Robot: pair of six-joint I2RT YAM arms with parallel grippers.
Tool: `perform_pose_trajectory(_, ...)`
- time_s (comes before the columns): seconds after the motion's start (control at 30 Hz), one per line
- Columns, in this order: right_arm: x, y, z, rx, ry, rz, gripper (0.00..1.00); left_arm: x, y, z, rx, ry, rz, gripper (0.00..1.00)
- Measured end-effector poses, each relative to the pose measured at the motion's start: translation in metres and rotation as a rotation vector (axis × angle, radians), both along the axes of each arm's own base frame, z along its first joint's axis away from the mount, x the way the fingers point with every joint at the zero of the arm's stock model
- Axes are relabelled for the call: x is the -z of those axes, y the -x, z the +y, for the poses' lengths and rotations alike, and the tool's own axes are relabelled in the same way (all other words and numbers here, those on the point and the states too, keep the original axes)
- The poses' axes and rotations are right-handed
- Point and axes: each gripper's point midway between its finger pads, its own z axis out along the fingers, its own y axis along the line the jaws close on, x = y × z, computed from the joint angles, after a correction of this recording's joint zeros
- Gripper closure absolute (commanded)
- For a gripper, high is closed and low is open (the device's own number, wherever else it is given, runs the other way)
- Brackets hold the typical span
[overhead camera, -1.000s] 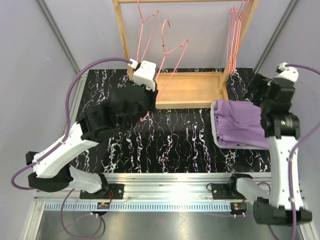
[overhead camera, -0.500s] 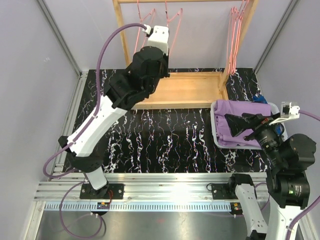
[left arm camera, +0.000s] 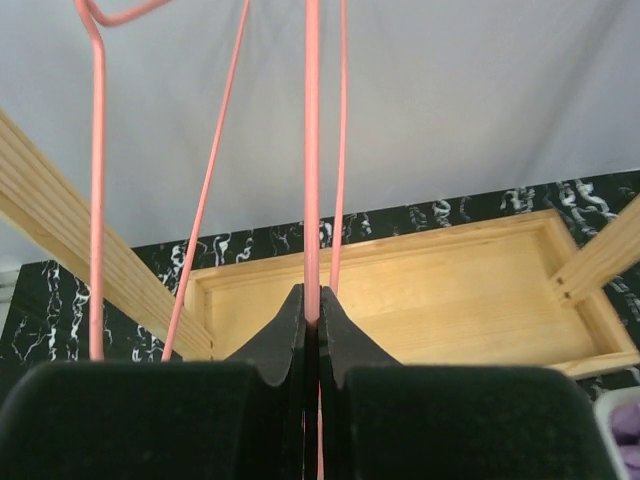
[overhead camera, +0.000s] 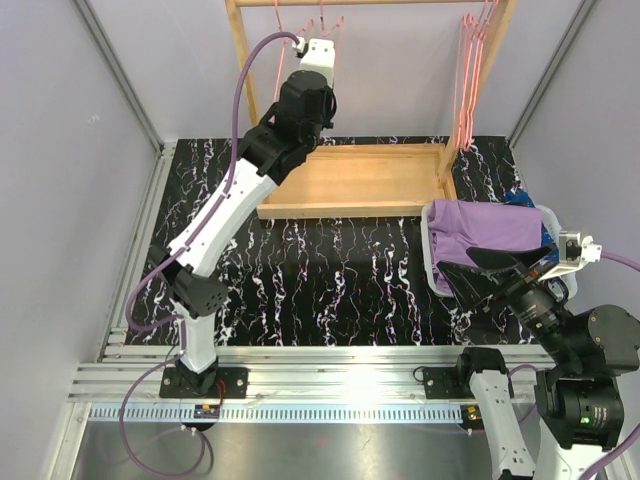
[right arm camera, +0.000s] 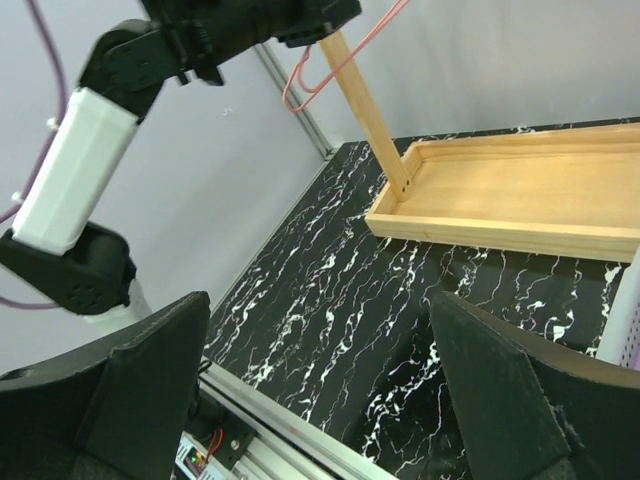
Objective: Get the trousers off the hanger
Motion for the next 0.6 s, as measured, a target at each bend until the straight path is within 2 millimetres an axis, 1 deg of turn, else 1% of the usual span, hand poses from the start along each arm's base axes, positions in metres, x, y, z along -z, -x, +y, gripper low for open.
perform_pose_trajectory(0.07, 0.001, 0.003, 0.001, -0.011, 0.0, 0.0, 0.01, 0.016, -0.014, 0.007, -0.014, -0.007, 0.033, 1.0)
perform_pose_trajectory(0.13, 0.002, 0.005, 0.002, -0.021, 0.0, 0.006, 0.0, 0.026, -0.024, 0.017, -0.033, -0.013, 0.057, 1.0)
perform_pose_trajectory(0.23, 0.003, 0.006, 0.003, -0.029, 0.0, 0.012, 0.01, 0.034, -0.035, 0.03, -0.056, -0.005, 0.077, 1.0)
perform_pose_trajectory(0.37, 0.005, 0.007, 0.005, -0.038, 0.001, 0.018, 0.0, 0.038, -0.039, 0.032, -0.042, 0.02, 0.095, 1.0)
perform_pose_trajectory(0.47, 0.005, 0.007, 0.005, -0.039, 0.0, 0.02, 0.01, 0.041, -0.038, 0.029, -0.031, 0.041, 0.11, 1.0)
perform_pose_trajectory(0.53, 0.005, 0.007, 0.004, -0.038, 0.001, 0.02, 0.01, 0.048, -0.036, 0.028, -0.025, 0.053, 0.129, 1.0)
perform_pose_trajectory(0.6, 0.006, 0.007, 0.004, -0.035, 0.004, 0.022, 0.0, 0.052, -0.032, 0.027, -0.019, 0.07, 0.143, 0.95)
